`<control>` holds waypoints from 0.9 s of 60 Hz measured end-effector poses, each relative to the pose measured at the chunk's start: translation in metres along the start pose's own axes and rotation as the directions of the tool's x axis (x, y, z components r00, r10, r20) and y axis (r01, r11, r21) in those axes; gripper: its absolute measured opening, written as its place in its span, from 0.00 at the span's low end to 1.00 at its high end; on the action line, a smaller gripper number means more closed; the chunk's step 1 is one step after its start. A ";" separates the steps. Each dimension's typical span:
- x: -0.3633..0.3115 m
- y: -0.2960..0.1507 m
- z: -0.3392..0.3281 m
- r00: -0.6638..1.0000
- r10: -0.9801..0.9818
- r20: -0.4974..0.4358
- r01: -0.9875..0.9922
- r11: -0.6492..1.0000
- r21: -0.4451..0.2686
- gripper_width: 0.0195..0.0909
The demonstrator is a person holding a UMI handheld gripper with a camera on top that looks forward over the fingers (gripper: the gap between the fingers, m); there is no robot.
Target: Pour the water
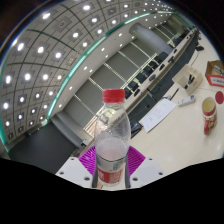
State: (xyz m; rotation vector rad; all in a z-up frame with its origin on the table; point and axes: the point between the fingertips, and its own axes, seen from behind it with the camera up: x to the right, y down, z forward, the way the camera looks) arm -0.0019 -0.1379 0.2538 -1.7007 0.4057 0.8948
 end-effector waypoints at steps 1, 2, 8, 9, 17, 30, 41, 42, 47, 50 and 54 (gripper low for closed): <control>0.002 -0.010 -0.001 0.998 0.056 0.013 -0.056 0.998 0.003 0.24; 0.005 -0.018 -0.002 0.994 0.109 0.027 -0.109 0.994 0.003 0.24; 0.025 -0.062 -0.005 0.905 0.413 0.099 -0.415 0.910 -0.005 0.24; 0.026 -0.067 -0.007 0.883 0.458 0.107 -0.460 0.888 -0.009 0.24; 0.078 -0.103 -0.004 0.671 0.724 0.157 -0.729 0.684 -0.036 0.24; 0.155 -0.127 -0.004 0.274 0.935 0.226 -0.952 0.297 -0.072 0.24; 0.182 -0.118 -0.005 0.226 0.958 0.174 -0.967 0.243 -0.082 0.24; 0.182 -0.118 -0.004 0.236 0.957 0.169 -0.964 0.253 -0.086 0.24; 0.179 -0.117 -0.001 0.356 0.925 0.130 -0.925 0.369 -0.096 0.24; 0.172 -0.119 -0.009 0.483 0.870 0.101 -0.865 0.492 -0.095 0.24; 0.165 -0.130 -0.021 0.672 0.736 0.077 -0.731 0.677 -0.086 0.24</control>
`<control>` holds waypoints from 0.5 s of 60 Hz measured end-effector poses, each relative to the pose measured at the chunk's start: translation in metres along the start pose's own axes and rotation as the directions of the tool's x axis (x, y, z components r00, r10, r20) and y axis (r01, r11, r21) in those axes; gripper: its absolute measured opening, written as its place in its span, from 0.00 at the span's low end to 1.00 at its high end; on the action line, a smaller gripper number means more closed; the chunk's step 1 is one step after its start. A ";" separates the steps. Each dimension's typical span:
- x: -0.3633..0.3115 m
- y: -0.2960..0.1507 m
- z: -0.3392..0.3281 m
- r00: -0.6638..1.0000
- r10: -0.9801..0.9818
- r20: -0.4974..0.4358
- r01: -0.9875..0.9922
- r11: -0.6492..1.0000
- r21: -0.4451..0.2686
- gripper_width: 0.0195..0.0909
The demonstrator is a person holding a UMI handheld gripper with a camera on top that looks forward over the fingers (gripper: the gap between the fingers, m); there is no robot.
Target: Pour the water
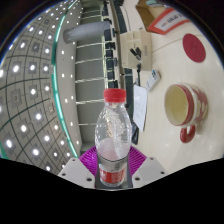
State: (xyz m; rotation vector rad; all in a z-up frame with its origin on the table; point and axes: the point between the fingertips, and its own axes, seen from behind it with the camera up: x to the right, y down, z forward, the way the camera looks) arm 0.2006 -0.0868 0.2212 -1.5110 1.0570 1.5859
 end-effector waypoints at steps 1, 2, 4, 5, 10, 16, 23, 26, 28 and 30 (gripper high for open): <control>-0.001 -0.007 0.005 0.997 -0.071 -0.014 0.071 0.997 0.001 0.24; -0.005 -0.010 0.004 0.990 -0.140 -0.026 0.140 0.990 0.003 0.24; -0.015 -0.020 0.001 0.960 -0.276 -0.049 0.277 0.961 0.010 0.24; -0.021 -0.025 -0.001 0.938 -0.342 -0.059 0.343 0.939 0.014 0.24; -0.052 -0.057 -0.016 0.773 -0.625 -0.114 0.632 0.774 0.037 0.24; -0.075 -0.100 -0.028 0.504 -0.842 -0.193 0.862 0.505 0.043 0.24; -0.076 -0.144 -0.047 0.222 -0.933 -0.285 0.973 0.232 -0.002 0.24; -0.063 -0.167 -0.054 0.113 -0.938 -0.327 0.990 0.134 -0.042 0.24; -0.051 -0.181 -0.058 0.051 -0.935 -0.350 0.994 0.081 -0.072 0.24; -0.038 -0.191 -0.063 0.010 -0.930 -0.368 0.994 0.049 -0.096 0.24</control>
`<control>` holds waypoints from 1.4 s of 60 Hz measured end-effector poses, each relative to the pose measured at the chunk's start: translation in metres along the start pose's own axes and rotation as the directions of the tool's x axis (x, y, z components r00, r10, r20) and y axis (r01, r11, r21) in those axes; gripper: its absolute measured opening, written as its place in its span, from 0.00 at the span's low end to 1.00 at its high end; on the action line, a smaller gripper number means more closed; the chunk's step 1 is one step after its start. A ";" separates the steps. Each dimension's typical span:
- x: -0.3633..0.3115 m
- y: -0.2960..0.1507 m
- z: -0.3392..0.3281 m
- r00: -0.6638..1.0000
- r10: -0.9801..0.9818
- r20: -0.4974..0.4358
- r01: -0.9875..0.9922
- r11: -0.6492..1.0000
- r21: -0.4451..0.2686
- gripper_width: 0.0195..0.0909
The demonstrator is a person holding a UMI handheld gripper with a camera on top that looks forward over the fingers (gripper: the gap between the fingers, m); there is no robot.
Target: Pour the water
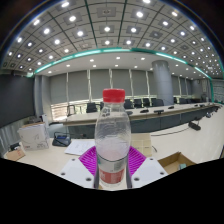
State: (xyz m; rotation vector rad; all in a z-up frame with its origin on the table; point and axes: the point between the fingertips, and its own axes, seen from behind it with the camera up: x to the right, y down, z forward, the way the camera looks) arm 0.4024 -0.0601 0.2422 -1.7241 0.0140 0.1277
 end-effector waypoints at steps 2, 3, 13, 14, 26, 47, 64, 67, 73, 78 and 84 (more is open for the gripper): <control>0.014 0.009 0.001 1.000 -0.023 -0.016 0.023 1.000 -0.013 0.24; 0.019 0.017 0.002 0.999 -0.028 -0.023 0.027 0.999 -0.023 0.24; 0.065 0.100 0.015 0.994 -0.076 -0.076 0.065 0.988 -0.141 0.24; 0.067 0.106 0.016 0.994 -0.083 -0.076 0.071 0.986 -0.149 0.24; 0.079 0.151 0.019 0.989 -0.122 -0.083 0.107 0.980 -0.166 0.25; 0.080 0.150 -0.009 0.988 -0.096 -0.119 0.064 0.966 -0.249 0.93; 0.011 0.112 -0.118 0.977 -0.098 -0.190 0.023 0.931 -0.364 0.92; -0.005 0.102 -0.141 0.974 -0.109 -0.201 0.023 0.922 -0.387 0.93; -0.045 0.091 -0.190 0.970 -0.132 -0.205 0.035 0.909 -0.416 0.93; -0.074 0.081 -0.228 0.969 -0.136 -0.205 0.035 0.901 -0.431 0.93; -0.103 0.077 -0.258 0.972 -0.133 -0.192 0.037 0.900 -0.434 0.93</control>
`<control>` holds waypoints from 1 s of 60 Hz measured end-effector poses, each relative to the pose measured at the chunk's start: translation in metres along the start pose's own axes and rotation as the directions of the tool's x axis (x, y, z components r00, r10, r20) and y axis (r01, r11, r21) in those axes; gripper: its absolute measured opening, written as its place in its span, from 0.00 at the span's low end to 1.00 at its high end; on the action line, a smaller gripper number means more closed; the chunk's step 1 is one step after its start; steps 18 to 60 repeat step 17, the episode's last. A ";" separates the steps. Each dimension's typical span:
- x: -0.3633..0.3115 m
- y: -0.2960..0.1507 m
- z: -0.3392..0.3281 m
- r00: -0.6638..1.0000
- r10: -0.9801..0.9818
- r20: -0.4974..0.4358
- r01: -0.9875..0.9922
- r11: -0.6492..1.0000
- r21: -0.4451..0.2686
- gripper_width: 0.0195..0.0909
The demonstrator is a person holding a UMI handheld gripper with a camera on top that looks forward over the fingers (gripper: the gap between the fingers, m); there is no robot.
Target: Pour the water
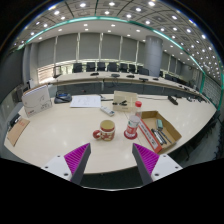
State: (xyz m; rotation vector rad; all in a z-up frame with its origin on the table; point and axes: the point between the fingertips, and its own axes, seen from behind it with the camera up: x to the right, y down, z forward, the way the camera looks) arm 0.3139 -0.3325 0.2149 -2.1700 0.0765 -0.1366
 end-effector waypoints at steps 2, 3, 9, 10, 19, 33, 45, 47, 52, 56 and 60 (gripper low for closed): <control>-0.004 0.005 -0.014 1.000 -0.002 -0.003 0.002 1.000 -0.005 0.93; -0.005 0.008 -0.019 1.000 -0.005 -0.005 0.004 1.000 -0.009 0.93; -0.014 0.020 -0.039 1.000 -0.013 0.000 0.013 1.000 -0.021 0.93; -0.015 0.021 -0.043 1.000 -0.015 -0.001 0.015 1.000 -0.019 0.93; -0.024 0.027 -0.057 1.000 -0.020 -0.013 0.020 0.999 -0.036 0.93; -0.024 0.027 -0.057 1.000 -0.020 -0.013 0.020 0.999 -0.036 0.93; -0.024 0.027 -0.057 1.000 -0.020 -0.013 0.020 0.999 -0.036 0.93; -0.024 0.027 -0.057 1.000 -0.020 -0.013 0.020 0.999 -0.036 0.93; -0.024 0.027 -0.057 1.000 -0.020 -0.013 0.020 0.999 -0.036 0.93; -0.024 0.027 -0.057 1.000 -0.020 -0.013 0.020 0.999 -0.036 0.93; -0.024 0.027 -0.057 1.000 -0.020 -0.013 0.020 0.999 -0.036 0.93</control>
